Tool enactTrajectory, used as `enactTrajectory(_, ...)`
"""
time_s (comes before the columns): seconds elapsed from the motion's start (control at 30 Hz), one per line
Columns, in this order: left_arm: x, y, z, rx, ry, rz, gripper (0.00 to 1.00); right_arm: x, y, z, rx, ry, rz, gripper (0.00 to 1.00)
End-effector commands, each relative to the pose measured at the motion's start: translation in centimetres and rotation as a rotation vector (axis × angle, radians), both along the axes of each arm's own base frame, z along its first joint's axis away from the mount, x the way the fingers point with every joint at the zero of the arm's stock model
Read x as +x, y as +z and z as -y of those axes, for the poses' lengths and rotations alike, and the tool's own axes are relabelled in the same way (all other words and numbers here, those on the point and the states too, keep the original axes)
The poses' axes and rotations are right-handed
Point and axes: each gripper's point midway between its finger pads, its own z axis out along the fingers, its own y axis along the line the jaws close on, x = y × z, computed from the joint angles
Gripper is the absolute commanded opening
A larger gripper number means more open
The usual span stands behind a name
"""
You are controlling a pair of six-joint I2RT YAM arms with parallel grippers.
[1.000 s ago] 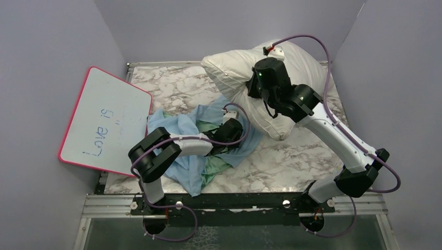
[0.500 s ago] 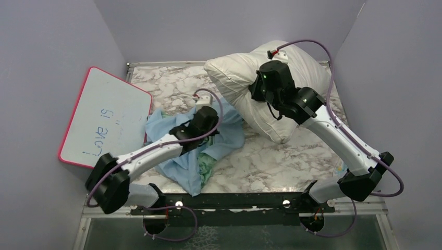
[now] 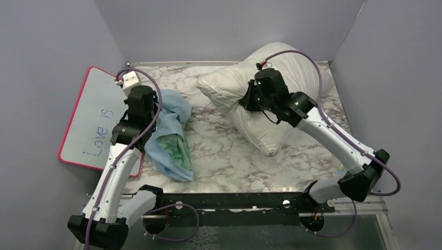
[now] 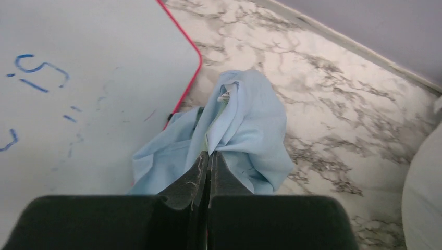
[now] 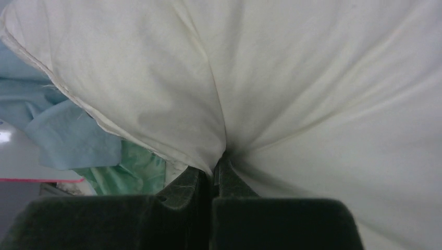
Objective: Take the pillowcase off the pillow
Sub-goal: Adjust the pillowcase at the center of the board.
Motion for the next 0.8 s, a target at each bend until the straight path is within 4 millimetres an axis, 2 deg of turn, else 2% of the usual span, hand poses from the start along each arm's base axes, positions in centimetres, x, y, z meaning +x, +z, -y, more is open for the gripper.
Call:
enactTrajectory(0.0, -2.0, -1.4, -3.0, 0.09, 0.076, -0.1, 0.0, 0.4, -2.8, -6.1, 0.08, 0.212, -0.091, 0.01)
enactTrajectory(0.07, -1.9, -2.9, -2.0, 0.073, 0.015, -0.135, 0.02, -0.6, -4.8, -9.2, 0.023, 0.32, -0.128, 0.01)
enactTrajectory(0.1, -1.9, -3.7, -1.0, 0.052, -0.035, -0.149, 0.12, -1.9, -5.4, -11.2, -0.013, 0.394, -0.133, 0.02)
enactTrajectory(0.13, -1.8, -4.3, -0.4, 0.039, -0.072, -0.161, 0.22, -2.4, -6.1, -12.2, -0.068, 0.421, -0.135, 0.04)
enactTrajectory(0.17, -1.8, -4.9, 0.1, 0.03, -0.102, -0.175, 0.33, -2.5, -6.6, -12.5, -0.125, 0.413, -0.13, 0.1)
enactTrajectory(0.23, -1.8, -5.7, 1.1, 0.011, -0.15, -0.197, 0.47, -2.3, -6.2, -12.4, -0.168, 0.396, -0.114, 0.27)
enactTrajectory(0.27, -1.8, -5.8, 1.5, 0.001, -0.17, -0.199, 0.53, -1.9, -5.4, -11.8, -0.178, 0.367, -0.092, 0.34)
enactTrajectory(0.33, -1.9, -5.9, 1.8, -0.016, -0.185, -0.2, 0.69, -1.1, -2.5, -10.3, -0.178, 0.311, 0.013, 0.49)
enactTrajectory(0.43, -2.1, -5.1, 2.3, -0.042, -0.203, -0.174, 0.79, -0.1, 2.2, -6.4, -0.188, 0.182, 0.177, 0.66)
enactTrajectory(0.53, -2.3, -4.2, 4.0, -0.095, -0.283, -0.144, 0.81, 1.6, 5.6, -0.5, -0.216, -0.021, 0.278, 0.78)
enactTrajectory(0.6, -2.5, -3.5, 5.9, -0.15, -0.377, -0.128, 0.82, 3.6, 5.9, 3.9, -0.204, -0.131, 0.257, 0.82)
enactTrajectory(0.77, -3.5, -2.0, 9.6, -0.267, -0.563, -0.089, 0.84, 8.6, 4.1, 15.1, -0.198, -0.377, 0.172, 0.91)
